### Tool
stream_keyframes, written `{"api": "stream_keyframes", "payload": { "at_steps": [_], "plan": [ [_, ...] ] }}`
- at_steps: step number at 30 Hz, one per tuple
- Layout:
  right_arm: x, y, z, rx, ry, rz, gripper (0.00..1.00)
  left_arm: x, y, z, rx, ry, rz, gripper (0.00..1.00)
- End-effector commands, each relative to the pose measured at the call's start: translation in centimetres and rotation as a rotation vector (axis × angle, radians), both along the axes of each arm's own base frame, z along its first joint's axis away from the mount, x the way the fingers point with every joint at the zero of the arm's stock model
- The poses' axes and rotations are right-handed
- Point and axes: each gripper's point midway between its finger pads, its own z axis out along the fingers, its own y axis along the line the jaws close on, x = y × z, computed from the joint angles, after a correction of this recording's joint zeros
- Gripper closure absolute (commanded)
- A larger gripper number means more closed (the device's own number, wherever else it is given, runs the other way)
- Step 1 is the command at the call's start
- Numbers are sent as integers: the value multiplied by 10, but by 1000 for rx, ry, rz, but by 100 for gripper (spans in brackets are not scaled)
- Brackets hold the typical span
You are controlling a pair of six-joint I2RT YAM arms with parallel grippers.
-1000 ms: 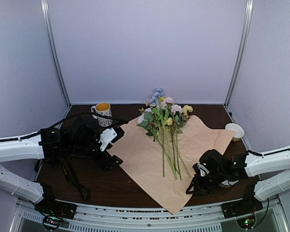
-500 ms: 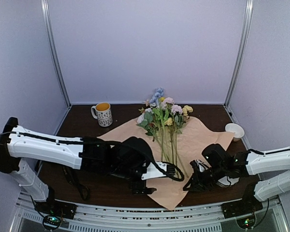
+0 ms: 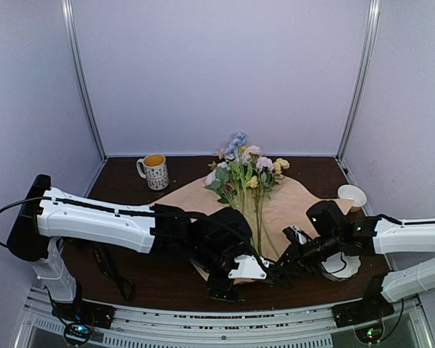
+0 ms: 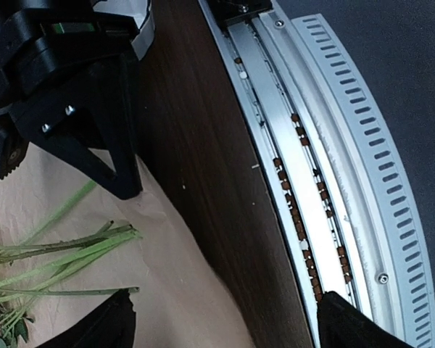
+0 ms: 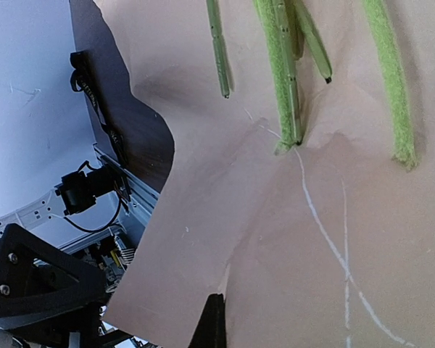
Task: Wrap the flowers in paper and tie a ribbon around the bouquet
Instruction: Pass from the right arm to the left, then pass from the left arm to the right
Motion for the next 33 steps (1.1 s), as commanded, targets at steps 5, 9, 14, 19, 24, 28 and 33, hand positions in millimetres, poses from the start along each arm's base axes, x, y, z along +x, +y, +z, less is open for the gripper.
{"api": "stream_keyframes", "payload": {
  "at_steps": [5, 9, 14, 19, 24, 28, 33],
  "plan": [
    [0, 0, 9, 16, -12, 16, 100, 15, -14, -16, 66, 12, 66, 49],
    [-2, -9, 3, -39, -27, 31, 100, 18, -13, -16, 68, 32, 97, 94],
    [2, -47, 13, -340, -174, 189, 73, 21, -16, -13, 57, 39, 104, 100],
    [27, -81, 47, -571, -338, 218, 55, 29, -21, -4, 38, 13, 102, 100],
    [35, -50, 29, -481, -313, 278, 59, 39, -22, -1, 45, -12, 100, 100],
    [39, -33, -23, -449, -245, 310, 69, 47, -22, -2, 59, -9, 103, 100],
    [38, -35, -63, -464, -191, 322, 73, 73, -19, -3, 73, 12, 137, 100]
  ]
}}
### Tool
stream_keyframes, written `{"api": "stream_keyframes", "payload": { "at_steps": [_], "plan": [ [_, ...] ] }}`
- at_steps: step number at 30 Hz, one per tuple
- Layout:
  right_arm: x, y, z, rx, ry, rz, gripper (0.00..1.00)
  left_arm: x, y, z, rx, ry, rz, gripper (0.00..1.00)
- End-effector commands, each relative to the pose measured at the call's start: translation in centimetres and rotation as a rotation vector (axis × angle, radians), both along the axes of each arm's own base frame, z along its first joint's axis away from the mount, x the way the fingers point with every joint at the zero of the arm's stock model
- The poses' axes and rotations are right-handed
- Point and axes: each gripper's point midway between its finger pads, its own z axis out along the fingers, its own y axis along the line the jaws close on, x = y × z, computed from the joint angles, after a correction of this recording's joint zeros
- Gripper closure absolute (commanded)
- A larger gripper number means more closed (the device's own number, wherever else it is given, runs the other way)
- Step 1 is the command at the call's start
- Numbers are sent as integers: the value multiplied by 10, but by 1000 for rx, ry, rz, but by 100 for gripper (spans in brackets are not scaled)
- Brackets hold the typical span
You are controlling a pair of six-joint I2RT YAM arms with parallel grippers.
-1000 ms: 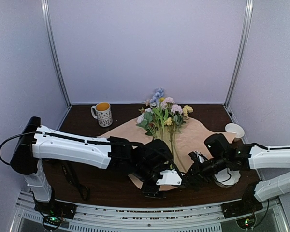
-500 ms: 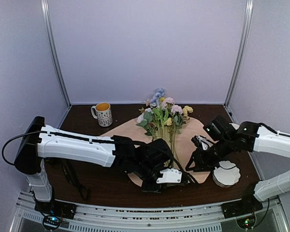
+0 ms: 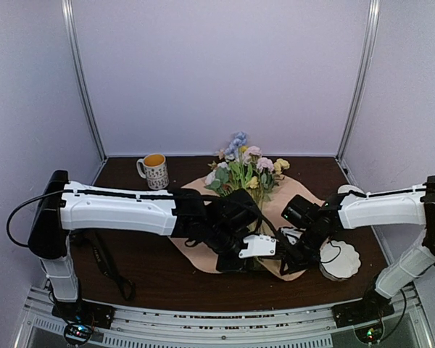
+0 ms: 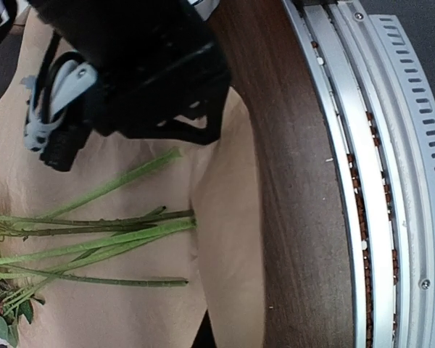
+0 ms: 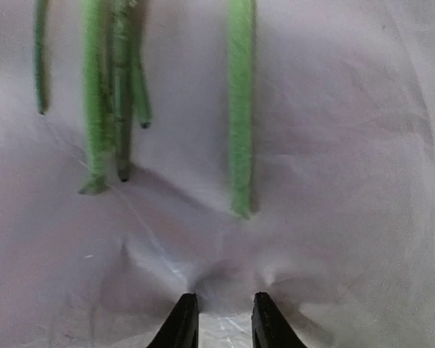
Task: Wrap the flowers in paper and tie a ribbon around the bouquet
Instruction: Pass from the left arm to the right
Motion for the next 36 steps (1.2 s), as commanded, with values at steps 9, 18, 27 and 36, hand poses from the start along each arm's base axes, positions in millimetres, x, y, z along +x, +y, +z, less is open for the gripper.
{"api": "stream_keyframes", "payload": {
  "at_steps": [9, 18, 27, 36],
  "plan": [
    [22, -22, -11, -10, -66, 22, 73, 40, 5, -4, 62, 22, -8, 100],
    [17, -2, 79, 283, -317, 128, 48, 55, 8, 0, 19, 159, 30, 100],
    [8, 34, 105, 563, -542, 155, 35, 58, 7, -2, 2, 236, 35, 100],
    [38, 40, 83, 426, -611, 190, 30, 58, 7, -1, -4, 250, 32, 100]
  ]
}}
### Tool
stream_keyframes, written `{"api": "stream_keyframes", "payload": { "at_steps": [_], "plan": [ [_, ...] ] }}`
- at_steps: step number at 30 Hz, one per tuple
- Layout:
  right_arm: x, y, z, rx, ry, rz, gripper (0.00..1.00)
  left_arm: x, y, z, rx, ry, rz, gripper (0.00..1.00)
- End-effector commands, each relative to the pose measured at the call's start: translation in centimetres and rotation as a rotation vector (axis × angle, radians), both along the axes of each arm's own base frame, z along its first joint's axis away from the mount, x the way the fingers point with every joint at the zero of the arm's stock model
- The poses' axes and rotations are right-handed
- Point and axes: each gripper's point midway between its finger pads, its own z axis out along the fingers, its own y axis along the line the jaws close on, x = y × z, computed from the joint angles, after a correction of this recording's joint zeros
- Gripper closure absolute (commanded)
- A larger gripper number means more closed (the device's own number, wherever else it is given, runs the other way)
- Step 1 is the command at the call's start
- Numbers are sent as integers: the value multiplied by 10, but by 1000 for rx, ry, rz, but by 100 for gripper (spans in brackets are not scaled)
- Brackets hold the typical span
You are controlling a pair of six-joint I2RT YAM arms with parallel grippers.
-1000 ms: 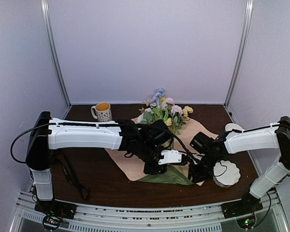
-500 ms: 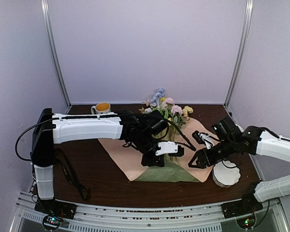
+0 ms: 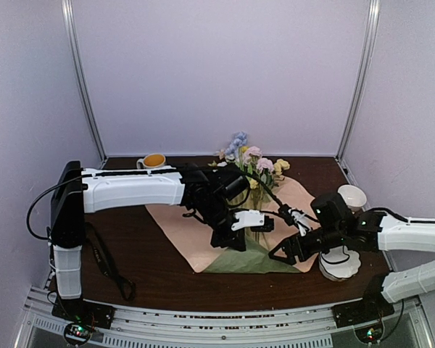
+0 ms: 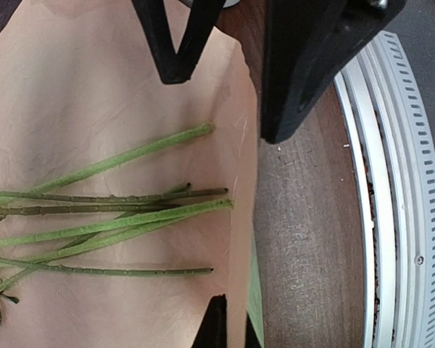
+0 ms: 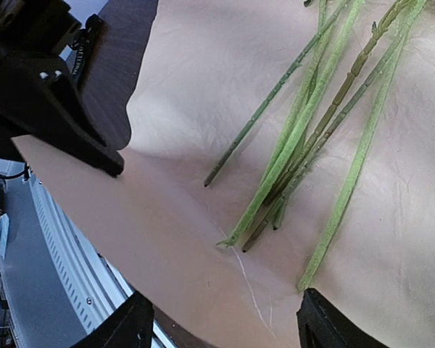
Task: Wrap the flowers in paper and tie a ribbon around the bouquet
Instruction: Pass from the left arm to the right
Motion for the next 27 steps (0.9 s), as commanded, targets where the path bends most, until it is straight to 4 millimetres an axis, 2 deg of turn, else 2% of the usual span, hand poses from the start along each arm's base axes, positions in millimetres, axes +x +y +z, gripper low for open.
{"api": "stream_keyframes", "payload": {
  "at_steps": [1, 4, 6, 14, 15, 16, 18, 19, 21, 24, 27],
  "plan": [
    [22, 14, 13, 8, -114, 12, 30, 2, -7, 7, -30, 22, -1, 100],
    [9, 21, 3, 37, -69, 82, 35, 2, -7, 6, -31, 26, 0, 100],
    [2, 24, 0, 65, -52, 110, 41, 2, -7, 6, -32, 30, -1, 100],
    [5, 25, -19, 12, -14, 118, 90, 8, -6, 9, -50, 86, 33, 100],
    [8, 24, -20, -3, -12, 107, 96, 11, -5, 11, -54, 102, 52, 91],
    [12, 23, -21, -17, -13, 89, 100, 13, -4, 12, -59, 116, 74, 79],
    [22, 20, -21, -33, -7, 47, 100, 19, 0, 18, -63, 118, 124, 57],
    [26, 19, -22, -37, 2, 29, 100, 21, 3, 20, -66, 103, 145, 52],
    [35, 16, -24, -48, 22, -10, 100, 26, 19, 26, -76, 64, 192, 48],
    [41, 16, -29, -61, 37, -38, 100, 42, 52, 27, -116, 98, 311, 47],
    [46, 17, -36, -86, 58, -47, 100, 79, 95, 17, -151, 138, 517, 51]
  ]
}}
